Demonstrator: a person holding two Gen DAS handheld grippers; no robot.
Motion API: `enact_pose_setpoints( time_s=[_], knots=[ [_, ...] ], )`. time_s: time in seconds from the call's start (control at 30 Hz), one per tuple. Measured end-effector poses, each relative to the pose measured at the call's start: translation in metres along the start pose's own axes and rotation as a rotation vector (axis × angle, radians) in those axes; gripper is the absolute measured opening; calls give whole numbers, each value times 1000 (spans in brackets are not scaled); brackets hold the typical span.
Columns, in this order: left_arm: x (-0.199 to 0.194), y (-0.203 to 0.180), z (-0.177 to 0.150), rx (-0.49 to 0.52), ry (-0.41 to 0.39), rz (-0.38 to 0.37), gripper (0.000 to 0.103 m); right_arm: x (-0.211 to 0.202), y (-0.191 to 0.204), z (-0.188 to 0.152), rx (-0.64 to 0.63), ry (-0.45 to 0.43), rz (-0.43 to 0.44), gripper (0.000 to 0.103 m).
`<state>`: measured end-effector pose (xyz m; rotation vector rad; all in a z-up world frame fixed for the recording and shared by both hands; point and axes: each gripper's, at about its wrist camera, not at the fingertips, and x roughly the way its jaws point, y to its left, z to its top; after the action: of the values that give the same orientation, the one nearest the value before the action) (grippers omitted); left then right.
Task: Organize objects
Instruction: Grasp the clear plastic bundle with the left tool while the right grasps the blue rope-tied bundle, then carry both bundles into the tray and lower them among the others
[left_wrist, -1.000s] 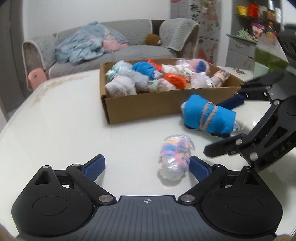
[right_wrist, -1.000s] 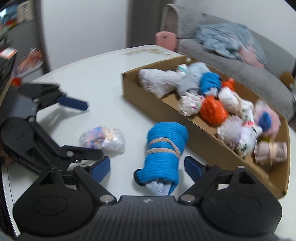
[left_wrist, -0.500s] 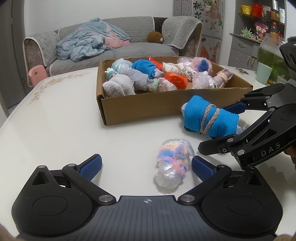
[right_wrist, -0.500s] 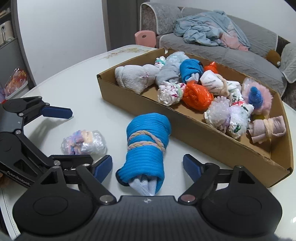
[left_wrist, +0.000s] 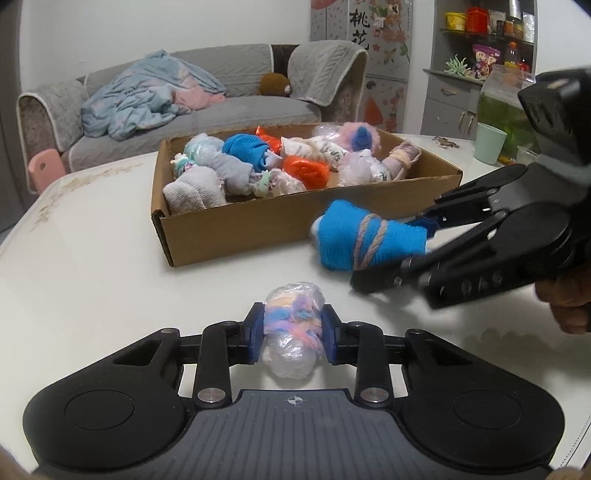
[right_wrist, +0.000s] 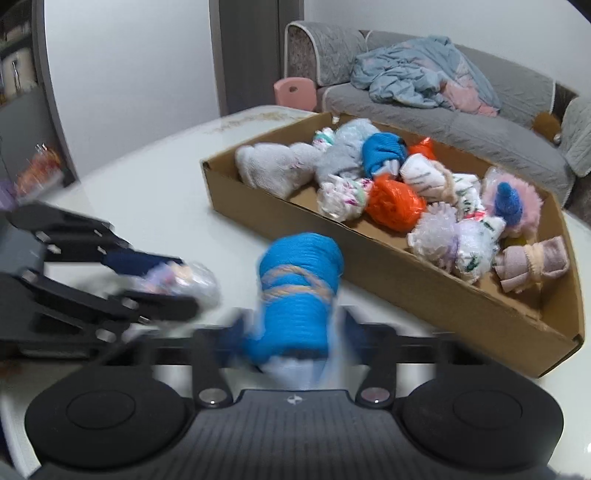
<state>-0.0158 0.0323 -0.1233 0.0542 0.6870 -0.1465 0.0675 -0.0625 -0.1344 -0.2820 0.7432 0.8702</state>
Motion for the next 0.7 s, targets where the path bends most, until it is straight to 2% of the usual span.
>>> enact_pose_setpoints(
  time_s=[0.03, 0.2, 0.33, 0.53, 0.7],
  knots=[
    [0, 0, 1, 0, 6, -9, 37, -2, -1, 0, 12, 4, 21, 34],
    [-7, 1, 15, 24, 60, -49, 36, -14, -3, -3, -7, 9, 17, 34],
    [-21, 8, 42, 72, 50, -53, 36, -39, -15, 9, -28, -13, 21, 34],
    [-32, 12, 107, 184, -25, -56, 36, -76, -48, 55, -84, -60, -16, 34],
    [-20, 13, 151, 281, -47, -79, 36, -78, -71, 93, -155, -72, -19, 34]
  ],
)
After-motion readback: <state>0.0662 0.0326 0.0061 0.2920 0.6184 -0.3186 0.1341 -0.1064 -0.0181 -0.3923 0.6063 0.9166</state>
